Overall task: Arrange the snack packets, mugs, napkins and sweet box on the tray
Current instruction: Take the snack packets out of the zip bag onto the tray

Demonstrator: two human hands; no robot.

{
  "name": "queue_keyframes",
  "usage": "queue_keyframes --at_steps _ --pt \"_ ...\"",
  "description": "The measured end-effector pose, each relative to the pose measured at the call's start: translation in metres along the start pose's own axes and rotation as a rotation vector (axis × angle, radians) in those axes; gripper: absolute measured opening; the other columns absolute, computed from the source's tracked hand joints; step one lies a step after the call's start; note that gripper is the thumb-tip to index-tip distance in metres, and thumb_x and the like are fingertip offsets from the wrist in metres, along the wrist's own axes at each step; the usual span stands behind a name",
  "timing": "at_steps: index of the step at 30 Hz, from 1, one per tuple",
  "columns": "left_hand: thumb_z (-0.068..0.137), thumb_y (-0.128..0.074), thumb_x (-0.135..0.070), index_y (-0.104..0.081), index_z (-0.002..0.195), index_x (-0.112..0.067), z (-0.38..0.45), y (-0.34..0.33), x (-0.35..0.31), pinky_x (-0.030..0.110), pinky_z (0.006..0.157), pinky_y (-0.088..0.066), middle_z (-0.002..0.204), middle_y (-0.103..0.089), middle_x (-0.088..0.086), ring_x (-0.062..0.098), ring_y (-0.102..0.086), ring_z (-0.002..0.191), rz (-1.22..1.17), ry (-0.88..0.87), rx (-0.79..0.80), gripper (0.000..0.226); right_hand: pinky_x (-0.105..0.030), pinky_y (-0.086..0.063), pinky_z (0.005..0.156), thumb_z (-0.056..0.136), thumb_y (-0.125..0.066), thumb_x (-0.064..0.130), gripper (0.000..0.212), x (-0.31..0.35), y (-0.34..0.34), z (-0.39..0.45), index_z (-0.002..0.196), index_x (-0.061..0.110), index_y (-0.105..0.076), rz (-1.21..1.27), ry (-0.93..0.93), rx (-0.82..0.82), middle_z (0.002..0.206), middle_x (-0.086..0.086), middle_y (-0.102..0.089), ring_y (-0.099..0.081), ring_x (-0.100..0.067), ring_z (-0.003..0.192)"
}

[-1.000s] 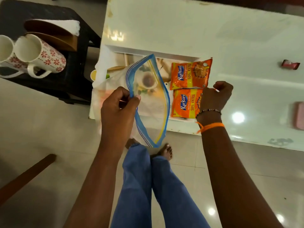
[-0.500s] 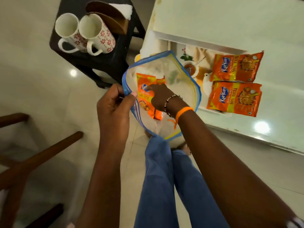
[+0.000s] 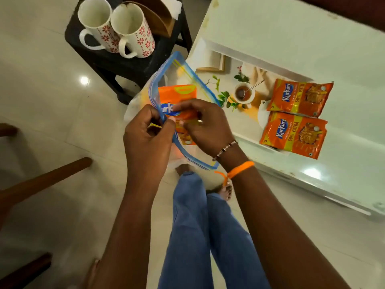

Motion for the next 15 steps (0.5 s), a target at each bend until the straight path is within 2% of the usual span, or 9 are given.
queue_keyframes --at_steps 2,4,6,8,11,13,15 --pt "0.084 -0.059 -0.011 -0.057 0.072 -0.017 0.007 -0.010 0.007 0.026 0.063 -0.055 0.068 -0.059 -0.009 0.005 -0.060 0.063 0.030 0.040 -0.010 0.013 -0.039 -0.050 0.093 0.068 -0.066 -0.005 0.042 -0.005 0.030 -0.009 0.107 0.007 -0.064 0.025 0.005 -0.080 0.116 -0.010 -0.065 -0.059 -0.022 0.108" --pt "0.080 -0.059 -0.011 -0.057 0.072 -0.009 0.013 -0.020 0.012 0.039 0.065 -0.055 0.067 -0.058 -0.002 0.014 -0.059 0.065 0.069 0.065 -0.023 0.009 -0.038 -0.052 0.092 0.068 -0.070 -0.004 0.051 -0.014 0.062 -0.013 0.116 0.007 -0.057 0.028 0.015 -0.150 0.122 -0.012 -0.057 -0.054 -0.022 0.114" --pt "0.077 -0.058 -0.008 -0.053 0.065 -0.008 0.017 -0.031 0.015 0.045 0.067 -0.052 0.063 -0.053 0.002 0.018 -0.053 0.062 0.067 0.079 -0.046 0.013 -0.029 -0.054 0.088 0.070 -0.069 -0.005 0.056 -0.027 0.099 -0.015 0.123 0.006 -0.052 0.059 0.007 -0.254 0.127 -0.013 -0.052 -0.052 -0.019 0.116" --pt "0.076 -0.058 -0.006 -0.045 0.057 -0.017 0.020 -0.041 0.015 0.045 0.067 -0.052 0.058 -0.049 -0.002 0.014 -0.047 0.058 0.066 0.091 -0.055 0.025 -0.020 -0.052 0.087 0.073 -0.066 -0.007 0.059 -0.041 0.136 -0.015 0.128 0.006 -0.048 0.045 -0.010 -0.391 0.130 -0.013 -0.050 -0.050 -0.015 0.115" --pt "0.076 -0.058 -0.005 -0.047 0.060 -0.008 0.021 -0.055 0.016 0.046 0.066 -0.053 0.057 -0.048 -0.001 0.014 -0.045 0.057 0.065 0.102 -0.015 0.019 -0.005 -0.046 0.084 0.074 -0.059 -0.011 0.059 -0.062 0.176 -0.005 0.130 0.005 -0.046 -0.011 -0.034 -0.552 0.133 -0.013 -0.049 -0.049 -0.014 0.114" --pt "0.075 -0.059 -0.005 -0.045 0.060 -0.007 0.022 -0.060 0.019 0.042 0.061 -0.051 0.055 -0.047 0.000 0.013 -0.044 0.054 0.089 0.099 0.005 0.021 -0.014 -0.048 0.091 0.075 -0.055 -0.013 0.058 -0.080 0.193 0.011 0.129 0.006 -0.047 -0.013 -0.073 -0.613 0.135 -0.013 -0.049 -0.050 -0.021 0.120" --pt "0.075 -0.058 -0.006 -0.040 0.056 -0.012 0.023 -0.060 0.022 0.026 0.051 -0.042 0.052 -0.044 0.000 0.006 -0.041 0.046 0.138 0.079 0.009 0.027 -0.026 -0.047 0.099 0.075 -0.050 -0.015 0.057 -0.101 0.199 0.034 0.128 0.006 -0.048 0.005 -0.119 -0.618 0.136 -0.014 -0.049 -0.049 -0.026 0.123"
Point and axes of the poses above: each hand's wrist, its own z-axis towards the middle knuckle, its own y-axis out of the back of the hand, x = y × z, the point moved 8 cm from there along z, towards the middle knuckle
